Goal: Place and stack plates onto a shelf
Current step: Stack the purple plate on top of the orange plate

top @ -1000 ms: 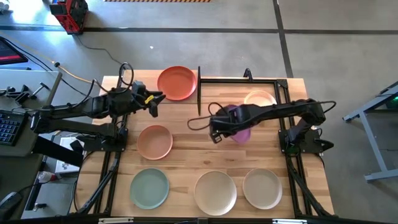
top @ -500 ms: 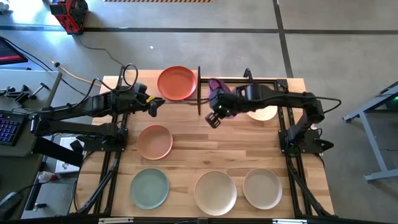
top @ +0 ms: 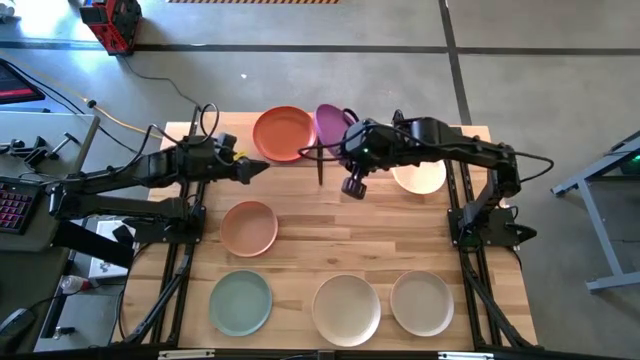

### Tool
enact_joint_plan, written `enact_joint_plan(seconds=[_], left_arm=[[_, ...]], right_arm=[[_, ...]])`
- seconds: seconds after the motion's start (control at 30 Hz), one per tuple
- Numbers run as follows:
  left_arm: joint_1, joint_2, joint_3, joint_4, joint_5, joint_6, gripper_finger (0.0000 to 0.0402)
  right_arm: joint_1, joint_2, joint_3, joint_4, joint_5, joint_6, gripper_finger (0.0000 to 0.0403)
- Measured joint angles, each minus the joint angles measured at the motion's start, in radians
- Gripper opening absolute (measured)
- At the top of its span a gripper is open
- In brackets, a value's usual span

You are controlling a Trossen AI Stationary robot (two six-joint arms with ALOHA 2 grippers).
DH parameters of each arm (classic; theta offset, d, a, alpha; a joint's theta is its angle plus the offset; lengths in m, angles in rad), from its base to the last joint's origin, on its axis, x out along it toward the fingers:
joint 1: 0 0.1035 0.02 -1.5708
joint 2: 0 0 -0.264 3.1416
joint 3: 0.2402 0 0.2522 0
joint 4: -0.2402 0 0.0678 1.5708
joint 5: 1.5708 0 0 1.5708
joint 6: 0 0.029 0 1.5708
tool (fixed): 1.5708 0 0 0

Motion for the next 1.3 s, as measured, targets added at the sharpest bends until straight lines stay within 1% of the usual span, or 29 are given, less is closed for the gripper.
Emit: enact_joint_plan(seconds=[0.1,0.2,0.27,0.37,0.6,0.73,0.9,1.1,1.3], left_arm=[[0.000,0.000,0.000,0.066,-0.002,-0.028,0.0110],[0.000,0.000,0.000,0.127,-0.025,-0.036,0.0110],[0.005,0.002,0.015,0.131,-0.040,-0.035,0.0110],[0.023,0.023,0.078,0.106,-0.046,-0.023,0.0105],[0.083,0.115,0.254,0.047,-0.054,0.120,0.0078],[0.105,0.169,0.316,0.020,-0.050,0.169,0.0072],[0.117,0.228,0.325,0.013,-0.023,0.176,0.0072],[0.117,0.310,0.325,0.000,0.076,0.184,0.0072],[0.118,0.381,0.324,-0.001,0.145,0.176,0.0072]], right_arm=[[0.000,0.000,0.003,-0.009,-0.001,-0.064,0.0000],[-0.001,0.000,0.003,-0.018,0.000,-0.123,0.0000],[-0.007,0.000,0.003,-0.021,0.000,-0.160,0.0000],[-0.026,0.000,0.003,-0.022,-0.001,-0.194,0.0000],[-0.079,0.000,0.003,-0.037,0.001,-0.284,0.0000],[-0.092,0.001,0.003,-0.045,0.003,-0.337,0.0000],[-0.068,0.021,0.002,-0.092,0.002,-0.385,0.0000],[-0.026,0.053,0.001,-0.206,-0.001,-0.394,0.0000],[0.014,0.069,0.000,-0.279,0.000,-0.394,0.0000]])
